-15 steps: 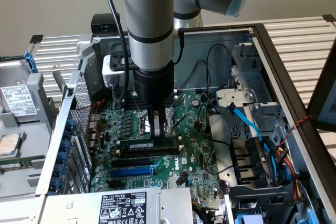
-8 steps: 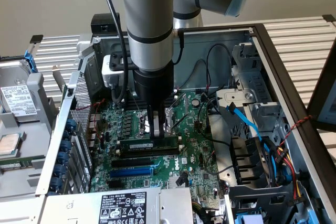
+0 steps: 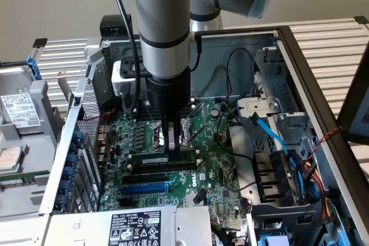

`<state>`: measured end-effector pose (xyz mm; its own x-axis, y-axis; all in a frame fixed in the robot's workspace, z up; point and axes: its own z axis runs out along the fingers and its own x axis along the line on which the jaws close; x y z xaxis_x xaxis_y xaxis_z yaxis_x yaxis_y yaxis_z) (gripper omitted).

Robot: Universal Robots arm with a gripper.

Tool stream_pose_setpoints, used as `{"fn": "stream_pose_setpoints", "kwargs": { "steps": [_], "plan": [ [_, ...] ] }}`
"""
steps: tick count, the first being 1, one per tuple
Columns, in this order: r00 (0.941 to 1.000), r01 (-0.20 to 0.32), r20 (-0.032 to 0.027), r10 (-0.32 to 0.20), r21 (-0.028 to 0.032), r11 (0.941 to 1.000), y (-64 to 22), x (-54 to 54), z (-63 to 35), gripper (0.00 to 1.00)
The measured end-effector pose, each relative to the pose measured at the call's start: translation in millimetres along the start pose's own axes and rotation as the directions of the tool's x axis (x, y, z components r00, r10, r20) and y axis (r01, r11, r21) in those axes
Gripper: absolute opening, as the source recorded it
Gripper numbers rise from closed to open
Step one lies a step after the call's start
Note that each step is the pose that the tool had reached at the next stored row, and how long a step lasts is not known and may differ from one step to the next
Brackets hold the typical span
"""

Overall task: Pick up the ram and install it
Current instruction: 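Insert the ram into the slot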

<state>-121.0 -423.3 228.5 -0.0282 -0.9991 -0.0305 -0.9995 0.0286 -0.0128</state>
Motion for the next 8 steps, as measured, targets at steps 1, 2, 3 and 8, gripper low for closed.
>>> {"fn": "stream_pose_setpoints", "kwargs": {
  "steps": [1,2,3,8],
  "plan": [
    [1.0000,0.000,0.0000,0.000,0.0000,1.0000,0.0,0.0,0.0,0.14],
    [1.0000,0.000,0.0004,0.000,0.0000,1.0000,0.0,0.0,0.0,0.14],
    [1.0000,0.000,0.0007,0.000,-0.0001,1.0000,0.1,0.0,0.0,0.14],
    [1.0000,-0.005,0.0038,0.005,-0.0009,1.0000,0.1,0.0,0.0,0.14]
  ]
}}
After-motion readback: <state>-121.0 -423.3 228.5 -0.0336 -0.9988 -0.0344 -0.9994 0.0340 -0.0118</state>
